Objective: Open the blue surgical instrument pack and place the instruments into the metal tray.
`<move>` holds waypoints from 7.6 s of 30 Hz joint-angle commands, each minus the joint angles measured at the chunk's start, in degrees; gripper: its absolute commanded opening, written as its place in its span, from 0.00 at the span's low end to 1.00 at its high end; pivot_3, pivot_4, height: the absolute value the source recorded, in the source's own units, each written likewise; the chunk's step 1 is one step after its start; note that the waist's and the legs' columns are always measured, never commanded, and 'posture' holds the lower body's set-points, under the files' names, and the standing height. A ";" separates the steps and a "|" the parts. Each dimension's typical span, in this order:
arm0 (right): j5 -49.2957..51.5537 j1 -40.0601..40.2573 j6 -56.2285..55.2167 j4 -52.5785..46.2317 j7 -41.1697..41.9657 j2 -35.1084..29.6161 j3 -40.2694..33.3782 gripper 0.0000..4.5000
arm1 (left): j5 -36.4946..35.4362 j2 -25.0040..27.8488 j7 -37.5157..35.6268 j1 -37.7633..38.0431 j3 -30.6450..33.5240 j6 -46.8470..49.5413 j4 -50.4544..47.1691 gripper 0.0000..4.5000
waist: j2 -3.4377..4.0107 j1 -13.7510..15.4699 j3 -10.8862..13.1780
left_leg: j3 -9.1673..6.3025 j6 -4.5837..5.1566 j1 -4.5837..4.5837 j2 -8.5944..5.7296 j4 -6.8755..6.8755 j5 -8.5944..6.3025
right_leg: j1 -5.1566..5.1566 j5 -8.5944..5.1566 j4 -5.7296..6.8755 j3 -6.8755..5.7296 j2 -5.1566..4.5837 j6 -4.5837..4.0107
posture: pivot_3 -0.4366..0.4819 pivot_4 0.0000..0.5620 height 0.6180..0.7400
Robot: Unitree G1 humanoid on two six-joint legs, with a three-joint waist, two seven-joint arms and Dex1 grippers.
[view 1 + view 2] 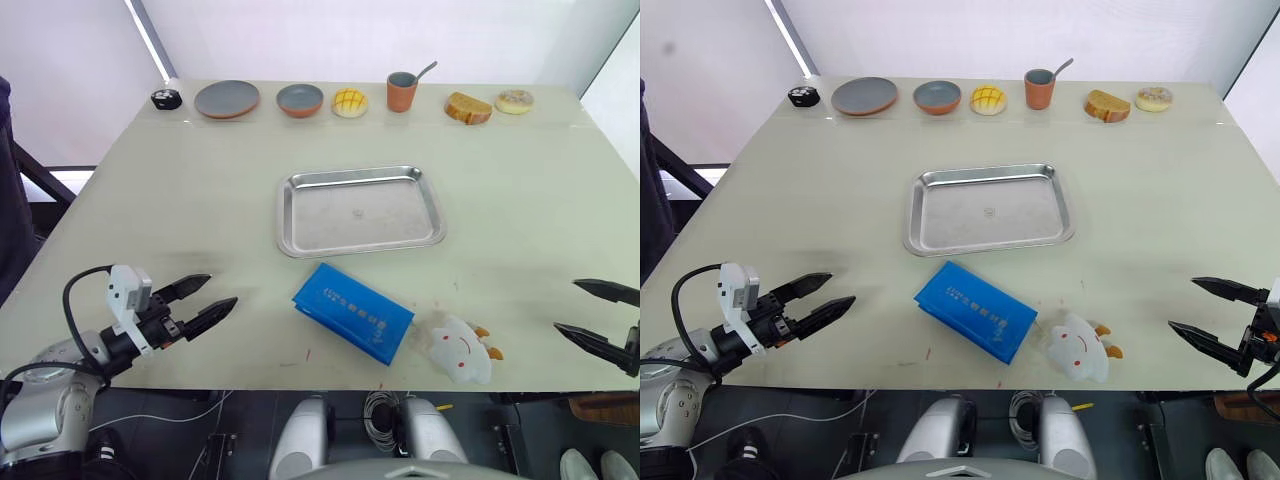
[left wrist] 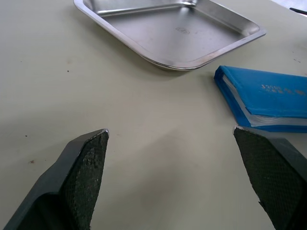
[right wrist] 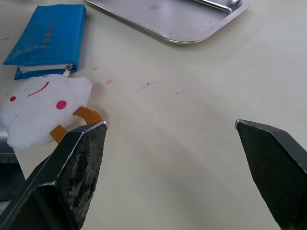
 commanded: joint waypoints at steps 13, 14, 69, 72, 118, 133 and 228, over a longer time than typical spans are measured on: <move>5.27 -1.14 9.97 -20.65 -16.74 6.53 3.68 1.00 | -0.08 1.56 -1.47 -7.83 -3.98 0.10 -1.67 0.98 | 0.03 0.02 -0.02 | -0.03 0.01 0.00 0.00 0.00 -0.01 | 0.01 0.00 0.04 -0.03 -0.02 0.00 | 0.48 0.27 1.00; 6.15 -1.70 11.42 -22.81 -18.69 6.68 4.10 1.00 | -0.20 2.02 -2.06 -8.59 -4.63 0.68 -2.00 0.98 | 0.03 0.02 -0.02 | -0.03 0.01 -0.01 0.00 0.01 -0.01 | 0.01 0.00 0.03 -0.03 -0.02 0.00 | 0.48 0.27 1.00; -2.32 -33.21 56.97 -40.34 -44.19 -0.16 55.38 0.03 | 19.55 2.22 -21.54 -35.96 -34.95 0.93 13.12 0.00 | -0.11 -0.31 0.00 | -0.22 0.02 -0.26 -0.12 0.22 -0.01 | -0.10 -0.01 0.07 -0.21 0.10 0.01 | 0.48 0.27 1.00; -4.19 -33.85 54.66 -38.55 -41.92 -1.86 54.82 0.03 | 18.44 2.57 -20.98 -32.82 -34.23 2.13 9.41 0.00 | -0.10 -0.39 0.00 | -0.21 0.02 -0.25 -0.07 0.22 -0.01 | -0.10 -0.01 0.07 -0.20 0.10 0.00 | 0.48 0.27 1.00; -21.11 -28.33 36.36 -25.30 -24.26 -9.40 45.62 0.03 | 14.84 -1.50 -10.92 -21.89 -31.11 2.45 -1.30 0.00 | -0.18 0.67 -0.10 | -0.22 0.07 -0.22 -0.08 0.27 -0.03 | 0.03 -0.01 -0.03 -0.25 -0.05 0.02 | 0.48 0.27 1.00; -12.77 -15.31 27.76 -31.57 -21.02 -6.79 27.05 0.03 | 8.41 0.41 -11.69 -13.22 -20.59 -0.59 -1.98 0.00 | -0.14 0.10 -0.07 | -0.20 0.07 -0.22 -0.03 0.25 -0.04 | 0.01 -0.01 -0.02 -0.24 -0.04 0.02 | 0.48 0.27 1.00; -29.97 -25.85 8.94 -23.32 -17.89 3.14 44.58 0.02 | -5.34 3.82 -22.82 -10.05 -11.44 -2.49 -8.56 1.00 | -0.19 -0.12 -0.11 | -0.10 0.08 -0.02 0.03 0.14 -0.05 | 0.03 -0.03 0.03 -0.16 0.04 -0.05 | 0.48 0.27 1.00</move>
